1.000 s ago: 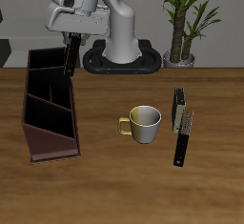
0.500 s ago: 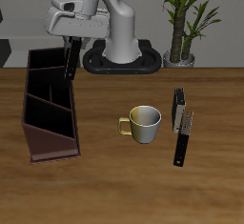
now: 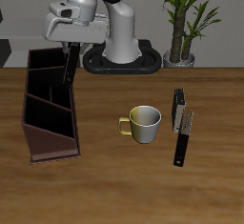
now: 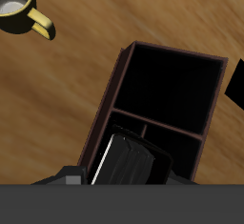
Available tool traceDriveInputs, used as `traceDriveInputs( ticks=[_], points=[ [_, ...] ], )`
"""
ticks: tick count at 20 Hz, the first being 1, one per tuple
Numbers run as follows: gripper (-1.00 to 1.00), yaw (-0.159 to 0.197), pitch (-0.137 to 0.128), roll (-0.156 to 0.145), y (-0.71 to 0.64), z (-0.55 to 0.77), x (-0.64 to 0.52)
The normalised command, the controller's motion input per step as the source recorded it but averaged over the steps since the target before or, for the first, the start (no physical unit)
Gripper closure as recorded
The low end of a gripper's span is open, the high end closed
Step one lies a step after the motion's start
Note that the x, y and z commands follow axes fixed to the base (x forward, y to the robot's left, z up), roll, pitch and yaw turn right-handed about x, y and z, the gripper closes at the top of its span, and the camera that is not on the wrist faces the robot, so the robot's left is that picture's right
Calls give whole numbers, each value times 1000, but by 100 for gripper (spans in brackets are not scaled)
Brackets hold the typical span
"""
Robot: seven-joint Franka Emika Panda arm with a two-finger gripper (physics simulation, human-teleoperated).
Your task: Place the right black book into the right desk caddy's front compartment
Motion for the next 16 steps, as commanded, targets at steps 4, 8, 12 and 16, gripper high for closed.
traceDriveInputs(
  ticks=[4, 8, 12, 16],
  points=[
    [100, -15, 5, 7, -42, -127, 101],
    [100, -4, 19, 12, -9, -134, 105],
    [100, -13, -4, 11, 39, -48, 107],
    [100, -23, 33, 5, -20, -217, 65]
  ],
)
